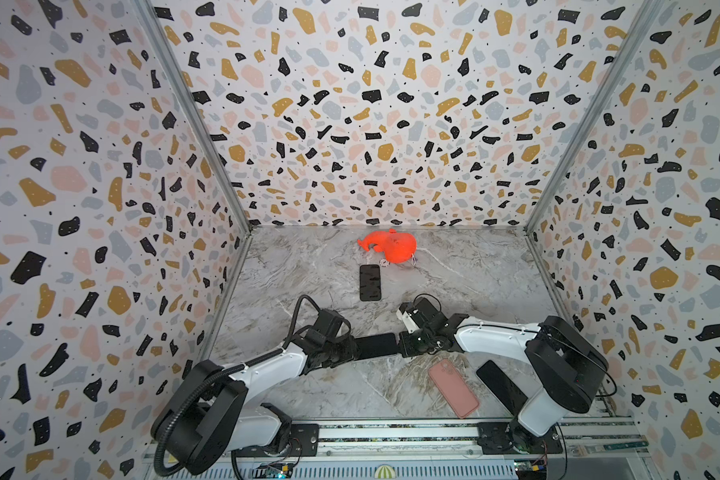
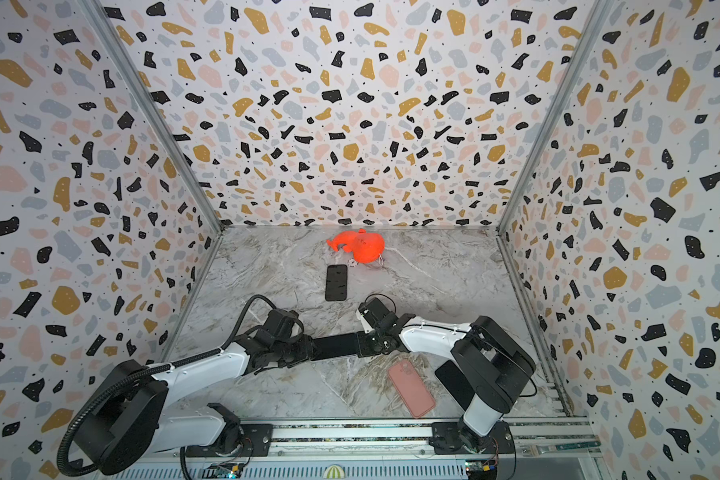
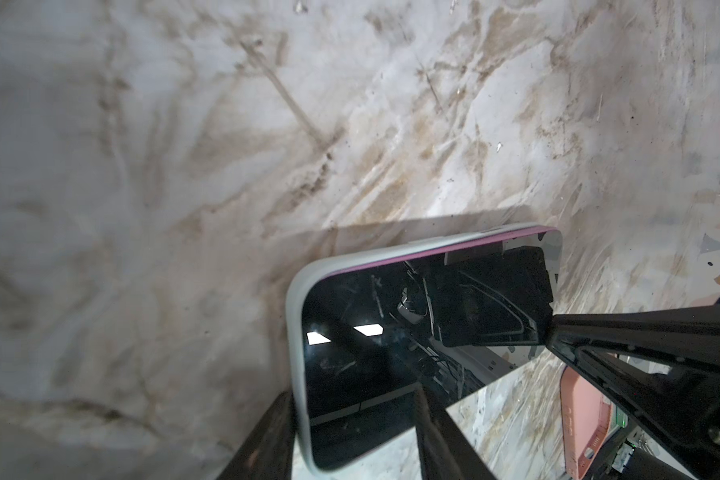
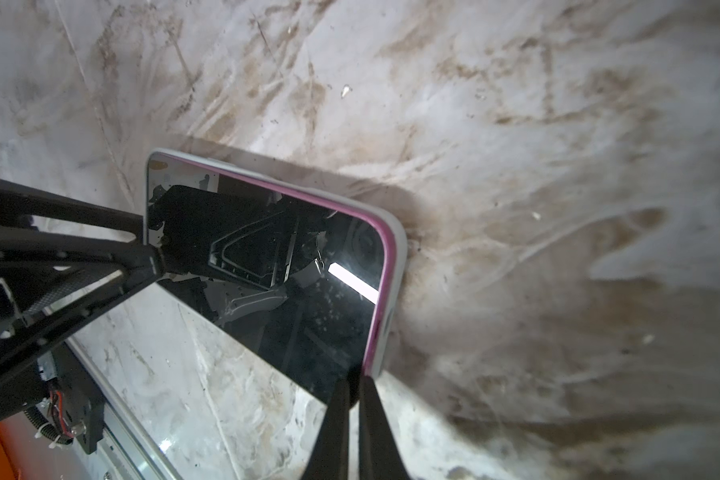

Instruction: Put the phone into the phone case

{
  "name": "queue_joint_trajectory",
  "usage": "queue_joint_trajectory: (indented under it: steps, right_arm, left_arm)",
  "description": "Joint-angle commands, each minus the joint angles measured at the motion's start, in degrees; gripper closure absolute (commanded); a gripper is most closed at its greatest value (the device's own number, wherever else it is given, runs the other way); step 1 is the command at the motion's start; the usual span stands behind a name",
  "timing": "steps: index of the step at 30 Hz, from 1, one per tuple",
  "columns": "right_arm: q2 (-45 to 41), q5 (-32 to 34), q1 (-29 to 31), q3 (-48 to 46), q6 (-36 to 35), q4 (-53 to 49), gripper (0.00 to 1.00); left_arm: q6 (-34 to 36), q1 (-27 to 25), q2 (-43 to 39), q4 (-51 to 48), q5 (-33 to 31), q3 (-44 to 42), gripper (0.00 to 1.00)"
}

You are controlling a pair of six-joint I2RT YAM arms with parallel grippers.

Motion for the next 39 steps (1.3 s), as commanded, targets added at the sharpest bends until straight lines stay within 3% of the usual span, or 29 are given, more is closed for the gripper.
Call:
queue_joint_trajectory:
  steps: [1,12,16,22,24,27,29,32,39]
  right_arm:
    - [5.44,-4.93,3.85,-2.05,-0.55,1.05,0.93]
    - [1.13,-1.14,2.97,1.09,-3.4,-4.46,0.92]
    - [-3.05,1.31,2.03,1.91,-5.02,-7.56,0.83]
    - [-4.54,3.69,2.02,2.26,-5.2,-8.24,0.68]
    - [-4.47,4.67,1.91,3.74,-8.33,-8.57,0.65]
    - [-5.96,7.67,1.93,6.01,-19.85,-8.45,0.62]
    - [-7.51,9.61,1.34,5.48,-26.93,-5.99,0.54]
    - [-6.77,2.28,-3.41,5.82,-28.26,-2.31,0.49]
    - [0.93,0.95,-3.52,10.61,-28.71,0.13,0.45]
  left_arm:
    - [1.35,-0.97,3.21,2.78,3.53,-0.2,0.52]
    - [6.29,1.38,5.16,-1.97,1.39,2.87,0.51]
    - [9.08,4.75,4.75,-4.79,1.12,3.19,0.47]
    - [9.55,5.18,2.74,-6.03,2.54,2.35,0.39]
    - [10.03,5.19,1.92,-7.17,2.44,2.31,0.38]
    - [10.34,5.16,0.1,-8.19,1.7,1.64,0.38]
    - [9.96,5.17,-0.51,-8.19,1.78,1.02,0.38]
    - [9.11,5.16,-1.34,-8.12,2.36,-0.1,0.38]
    - [6.15,5.18,-4.07,-4.98,5.96,-3.21,0.37]
